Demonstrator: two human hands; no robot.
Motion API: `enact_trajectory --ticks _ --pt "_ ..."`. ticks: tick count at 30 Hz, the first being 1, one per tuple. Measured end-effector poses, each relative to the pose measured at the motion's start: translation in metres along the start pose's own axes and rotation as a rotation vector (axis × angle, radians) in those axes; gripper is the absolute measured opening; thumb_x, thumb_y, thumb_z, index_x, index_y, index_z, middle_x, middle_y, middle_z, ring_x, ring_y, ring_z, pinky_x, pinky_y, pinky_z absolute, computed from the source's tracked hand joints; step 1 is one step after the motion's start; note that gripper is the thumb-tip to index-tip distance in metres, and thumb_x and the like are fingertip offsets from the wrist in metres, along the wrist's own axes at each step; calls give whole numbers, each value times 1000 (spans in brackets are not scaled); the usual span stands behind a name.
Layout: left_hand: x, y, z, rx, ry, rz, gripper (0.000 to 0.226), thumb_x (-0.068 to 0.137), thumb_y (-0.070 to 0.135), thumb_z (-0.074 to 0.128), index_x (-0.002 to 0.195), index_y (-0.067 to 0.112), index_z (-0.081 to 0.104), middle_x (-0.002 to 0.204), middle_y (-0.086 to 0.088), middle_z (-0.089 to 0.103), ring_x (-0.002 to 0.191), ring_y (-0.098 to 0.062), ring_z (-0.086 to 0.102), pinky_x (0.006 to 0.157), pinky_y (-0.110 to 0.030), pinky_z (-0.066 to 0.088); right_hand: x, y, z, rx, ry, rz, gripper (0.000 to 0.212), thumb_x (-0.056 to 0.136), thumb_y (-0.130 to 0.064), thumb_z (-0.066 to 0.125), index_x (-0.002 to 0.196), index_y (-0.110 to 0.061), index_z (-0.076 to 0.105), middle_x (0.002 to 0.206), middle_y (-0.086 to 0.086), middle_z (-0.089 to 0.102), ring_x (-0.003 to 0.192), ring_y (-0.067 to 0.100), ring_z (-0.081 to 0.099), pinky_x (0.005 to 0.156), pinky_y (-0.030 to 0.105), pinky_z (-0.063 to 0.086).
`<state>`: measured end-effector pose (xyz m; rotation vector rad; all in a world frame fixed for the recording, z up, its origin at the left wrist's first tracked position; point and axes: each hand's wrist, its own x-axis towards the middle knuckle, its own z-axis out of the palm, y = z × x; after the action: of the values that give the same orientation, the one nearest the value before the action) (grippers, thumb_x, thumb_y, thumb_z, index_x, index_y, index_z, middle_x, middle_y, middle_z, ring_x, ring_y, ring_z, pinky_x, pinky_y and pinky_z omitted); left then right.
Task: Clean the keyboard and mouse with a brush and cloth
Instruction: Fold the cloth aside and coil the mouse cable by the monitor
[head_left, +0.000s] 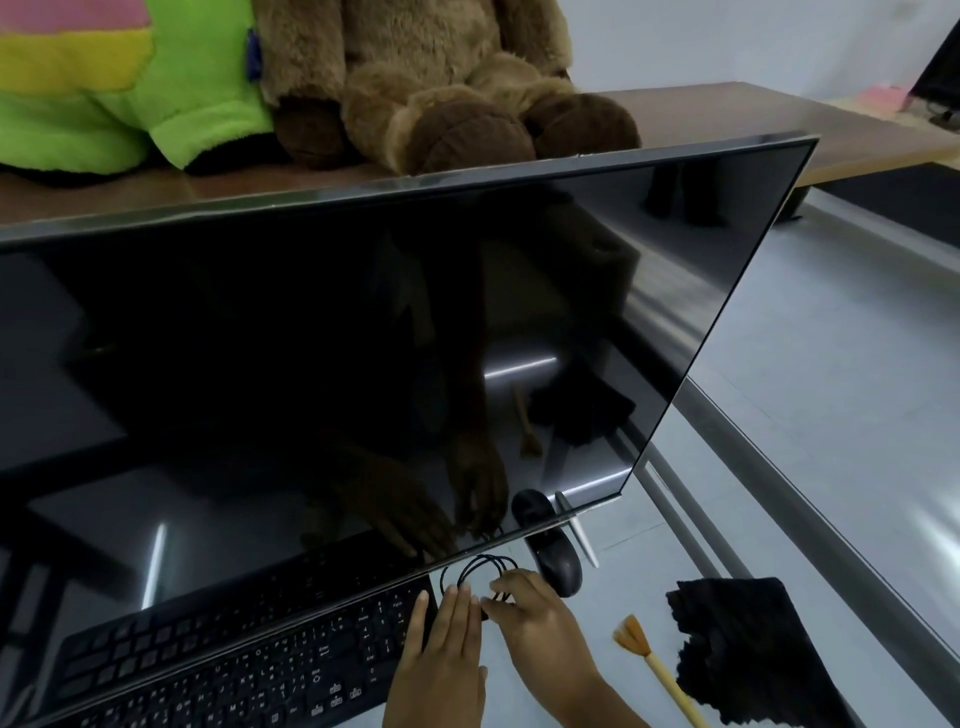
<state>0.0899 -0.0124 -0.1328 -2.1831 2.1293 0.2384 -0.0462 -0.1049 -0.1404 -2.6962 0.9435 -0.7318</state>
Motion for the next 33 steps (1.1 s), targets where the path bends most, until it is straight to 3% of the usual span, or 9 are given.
enact_trajectory --ticks 4,6,8,13,17,20,22,25,33 --pt "7 9 -19 -65 -100 -81 70 84 42 31 129 -7 51 140 -23 48 132 -34 44 118 -48 -9 17 2 1 1 -113 7 36 56 -7 88 88 -20 77 101 -3 72 103 14 66 86 18 53" --pt "12 11 -27 36 29 -129 67 97 42 17 143 -5 5 156 -21 4 147 -32 14 114 -48 -21 24 2 3 -1 -157 23 42 53 -6 88 91 -20 77 102 -4 72 103 13 67 86 17 53" --pt "15 13 -36 83 -39 -114 65 102 46 12 135 2 -22 157 -14 -16 148 -28 -10 112 -49 -21 28 2 3 22 -185 42 44 52 -5 89 92 -20 76 101 -4 72 99 12 68 80 14 54" --pt "14 12 -40 66 -62 -128 63 103 45 14 136 6 -22 161 -12 -9 148 -27 -11 114 -49 -14 30 0 -1 35 -158 9 44 56 -4 87 96 -19 75 101 -3 73 97 12 68 87 16 50" --pt "11 10 -42 -68 -47 -125 61 96 42 28 143 2 22 151 -16 37 143 -26 18 114 -52 13 27 0 -8 15 -93 -59 45 75 -4 72 117 -16 67 117 -2 69 113 12 62 102 32 48" --pt "5 11 -47 22 -78 -95 63 103 42 17 144 5 -14 161 -13 -3 148 -27 -7 116 -49 -10 20 -3 -18 -15 -79 -73 51 72 -1 73 121 -15 66 121 1 68 117 16 61 102 36 48" --pt "2 16 -55 33 -85 -95 60 102 42 9 138 7 -24 160 -12 -13 147 -26 -14 116 -47 -13 16 -4 -27 -29 -69 -69 51 68 1 75 117 -14 68 117 3 69 113 17 64 102 35 48" --pt "-5 28 -71 5 -115 -68 63 103 42 11 146 6 -18 160 -11 -13 147 -24 -14 119 -47 -7 6 -5 -52 -55 -23 -17 47 67 3 75 111 -12 71 112 5 71 106 18 66 101 28 47" --pt "1 85 -100 -50 -68 89 64 104 41 17 151 7 -10 161 -9 -10 148 -22 -11 119 -42 -5 -45 24 -144 -257 26 243 49 65 -4 84 112 -1 69 112 13 71 104 27 68 90 37 54"
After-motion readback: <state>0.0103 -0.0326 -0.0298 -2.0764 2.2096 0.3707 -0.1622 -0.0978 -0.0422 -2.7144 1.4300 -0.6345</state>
